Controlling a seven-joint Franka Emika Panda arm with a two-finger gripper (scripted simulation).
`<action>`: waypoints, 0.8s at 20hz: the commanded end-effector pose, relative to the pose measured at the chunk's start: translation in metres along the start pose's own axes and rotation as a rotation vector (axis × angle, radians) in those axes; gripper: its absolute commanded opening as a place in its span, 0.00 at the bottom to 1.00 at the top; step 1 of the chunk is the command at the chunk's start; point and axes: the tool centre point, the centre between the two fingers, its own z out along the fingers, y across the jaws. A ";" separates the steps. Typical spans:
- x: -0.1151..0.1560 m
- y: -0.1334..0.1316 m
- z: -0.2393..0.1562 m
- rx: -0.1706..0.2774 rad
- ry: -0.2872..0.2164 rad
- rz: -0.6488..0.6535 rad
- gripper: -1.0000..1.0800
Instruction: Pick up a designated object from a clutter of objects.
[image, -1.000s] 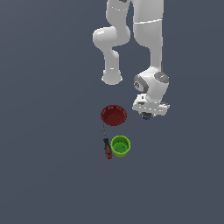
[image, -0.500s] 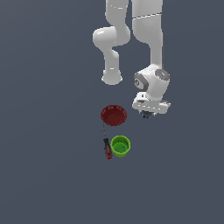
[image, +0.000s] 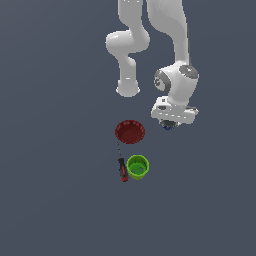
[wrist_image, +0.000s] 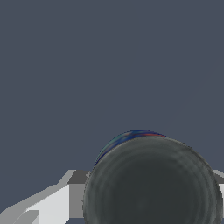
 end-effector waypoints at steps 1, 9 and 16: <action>0.003 0.003 -0.022 0.001 0.000 -0.001 0.00; 0.014 0.013 -0.096 0.005 -0.002 -0.002 0.00; 0.024 0.021 -0.161 0.006 -0.003 -0.002 0.00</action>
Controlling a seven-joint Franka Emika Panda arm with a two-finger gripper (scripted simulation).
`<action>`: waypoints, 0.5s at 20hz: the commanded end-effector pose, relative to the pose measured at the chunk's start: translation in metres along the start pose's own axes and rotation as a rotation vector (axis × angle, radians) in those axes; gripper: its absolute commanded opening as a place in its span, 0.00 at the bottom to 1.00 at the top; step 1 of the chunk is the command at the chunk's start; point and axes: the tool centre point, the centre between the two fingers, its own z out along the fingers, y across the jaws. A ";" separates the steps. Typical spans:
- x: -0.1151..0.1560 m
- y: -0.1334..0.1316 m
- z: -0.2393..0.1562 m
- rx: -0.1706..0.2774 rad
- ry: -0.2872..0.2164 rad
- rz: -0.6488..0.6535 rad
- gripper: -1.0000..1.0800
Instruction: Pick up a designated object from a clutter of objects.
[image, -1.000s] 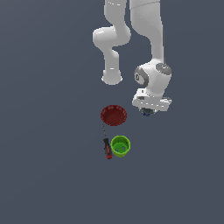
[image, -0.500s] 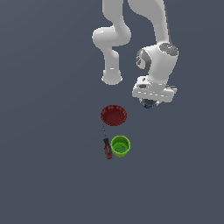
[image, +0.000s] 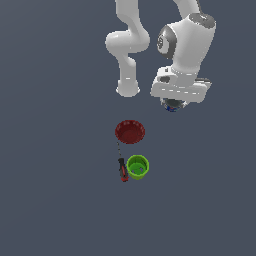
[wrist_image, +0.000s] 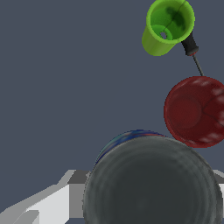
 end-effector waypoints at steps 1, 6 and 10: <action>0.003 0.003 -0.024 0.001 0.000 0.000 0.00; 0.011 0.009 -0.070 -0.001 0.001 0.001 0.00; 0.017 0.013 -0.101 -0.002 0.002 0.002 0.00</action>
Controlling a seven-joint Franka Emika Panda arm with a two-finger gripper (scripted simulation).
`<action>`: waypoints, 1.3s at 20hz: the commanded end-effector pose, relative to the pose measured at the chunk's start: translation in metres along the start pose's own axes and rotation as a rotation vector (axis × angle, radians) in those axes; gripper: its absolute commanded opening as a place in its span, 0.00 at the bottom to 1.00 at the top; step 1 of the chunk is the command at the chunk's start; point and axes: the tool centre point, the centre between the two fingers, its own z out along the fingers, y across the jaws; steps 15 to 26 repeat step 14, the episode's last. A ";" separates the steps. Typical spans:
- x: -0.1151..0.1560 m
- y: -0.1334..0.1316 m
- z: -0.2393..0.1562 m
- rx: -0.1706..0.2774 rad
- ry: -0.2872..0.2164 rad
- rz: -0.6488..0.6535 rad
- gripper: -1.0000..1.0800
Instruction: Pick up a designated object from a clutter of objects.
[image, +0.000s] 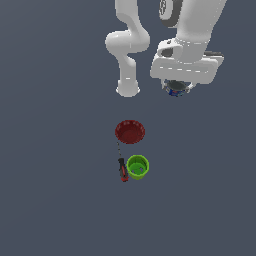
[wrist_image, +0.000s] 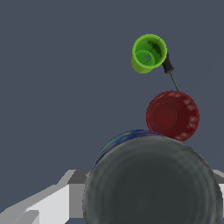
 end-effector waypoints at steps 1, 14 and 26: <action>0.003 0.002 -0.018 -0.001 0.000 0.000 0.00; 0.013 0.006 -0.059 -0.003 0.001 0.002 0.00; 0.013 0.006 -0.059 -0.003 0.001 0.002 0.00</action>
